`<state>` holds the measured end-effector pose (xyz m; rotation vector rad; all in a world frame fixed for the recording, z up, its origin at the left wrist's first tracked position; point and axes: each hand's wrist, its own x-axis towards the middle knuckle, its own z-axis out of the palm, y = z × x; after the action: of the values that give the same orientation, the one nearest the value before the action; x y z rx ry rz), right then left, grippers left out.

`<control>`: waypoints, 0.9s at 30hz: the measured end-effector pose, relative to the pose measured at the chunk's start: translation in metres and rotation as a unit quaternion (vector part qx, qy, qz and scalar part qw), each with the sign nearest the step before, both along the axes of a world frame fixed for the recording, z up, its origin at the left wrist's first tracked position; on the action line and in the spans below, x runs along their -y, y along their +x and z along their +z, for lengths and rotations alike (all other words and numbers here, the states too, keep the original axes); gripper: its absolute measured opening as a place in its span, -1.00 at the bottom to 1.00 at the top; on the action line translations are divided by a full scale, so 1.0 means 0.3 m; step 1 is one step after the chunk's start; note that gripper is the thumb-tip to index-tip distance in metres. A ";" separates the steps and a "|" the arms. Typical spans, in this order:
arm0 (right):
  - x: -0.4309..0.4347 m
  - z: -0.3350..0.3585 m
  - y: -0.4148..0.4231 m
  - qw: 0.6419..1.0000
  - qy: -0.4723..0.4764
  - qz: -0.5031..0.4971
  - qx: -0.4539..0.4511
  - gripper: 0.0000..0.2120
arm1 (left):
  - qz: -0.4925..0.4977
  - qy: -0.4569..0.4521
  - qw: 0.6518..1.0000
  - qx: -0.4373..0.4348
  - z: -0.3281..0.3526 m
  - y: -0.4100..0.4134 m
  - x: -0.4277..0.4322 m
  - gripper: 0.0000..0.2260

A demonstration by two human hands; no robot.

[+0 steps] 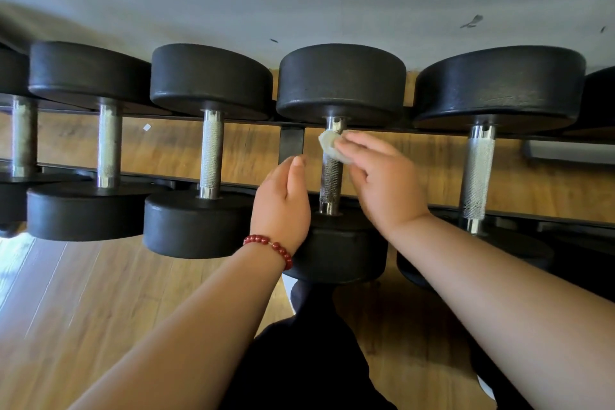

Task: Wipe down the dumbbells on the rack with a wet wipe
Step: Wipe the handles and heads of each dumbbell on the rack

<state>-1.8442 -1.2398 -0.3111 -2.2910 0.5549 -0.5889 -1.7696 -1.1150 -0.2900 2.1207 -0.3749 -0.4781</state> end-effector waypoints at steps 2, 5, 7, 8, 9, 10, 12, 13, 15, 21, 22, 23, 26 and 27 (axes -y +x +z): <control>-0.004 -0.046 0.008 0.997 -0.023 0.063 -0.026 -0.60 | 0.029 -0.017 0.999 -0.009 -0.006 0.002 -0.007 -0.67; 0.010 -0.064 0.023 0.985 -0.119 0.116 -0.045 -0.54 | 0.055 -0.014 0.998 -0.007 -0.012 -0.002 -0.016 -0.68; 0.039 -0.050 0.036 0.965 -0.204 0.153 -0.060 -0.45 | 0.068 -0.014 0.998 -0.011 -0.018 -0.004 -0.023 -0.68; 0.056 -0.046 0.037 0.955 -0.232 0.173 -0.056 -0.41 | 0.074 -0.015 0.997 -0.018 -0.021 -0.004 -0.026 -0.68; 0.069 -0.049 0.033 0.945 -0.254 0.198 -0.049 -0.38 | 0.081 -0.018 0.996 -0.027 -0.025 -0.004 -0.029 -0.68; 0.077 -0.057 0.025 0.932 -0.278 0.229 -0.043 -0.39 | 0.086 -0.018 0.996 -0.033 -0.029 -0.002 -0.032 -0.69; 0.094 -0.066 0.007 0.896 -0.328 0.296 -0.035 -0.47 | 0.078 -0.013 0.996 -0.032 -0.030 -0.002 -0.036 -0.69; 0.112 -0.059 0.009 0.879 -0.353 0.319 -0.033 -0.54 | 0.072 -0.010 0.997 -0.029 -0.029 -0.002 -0.036 -0.69; 0.151 -0.037 0.039 0.871 -0.373 0.318 -0.041 -0.60 | 0.068 -0.008 0.997 -0.028 -0.030 0.000 -0.033 -0.69; 0.104 -0.073 0.011 0.881 -0.330 0.333 -0.068 -0.59 | 0.067 -0.005 0.998 -0.016 -0.040 0.001 -0.035 -0.71; 0.115 -0.062 0.010 0.877 -0.327 0.345 -0.067 -0.59 | 0.068 -0.006 0.998 -0.015 -0.041 -0.001 -0.036 -0.71; 0.136 -0.046 0.026 0.877 -0.330 0.342 -0.066 -0.61 | 0.069 -0.008 0.997 -0.016 -0.041 0.000 -0.036 -0.72; 0.168 -0.007 0.075 0.894 -0.333 0.289 -0.072 -0.51 | 0.072 -0.007 0.997 -0.017 -0.042 0.004 -0.037 -0.72; 0.154 -0.017 0.073 0.889 -0.344 0.292 -0.076 -0.49 | 0.071 -0.006 0.997 -0.014 -0.043 0.005 -0.038 -0.71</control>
<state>-1.8224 -1.2859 -0.3161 -2.9905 -0.3631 -0.3235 -1.7680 -1.1038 -0.3028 2.1099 -0.2083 -0.4222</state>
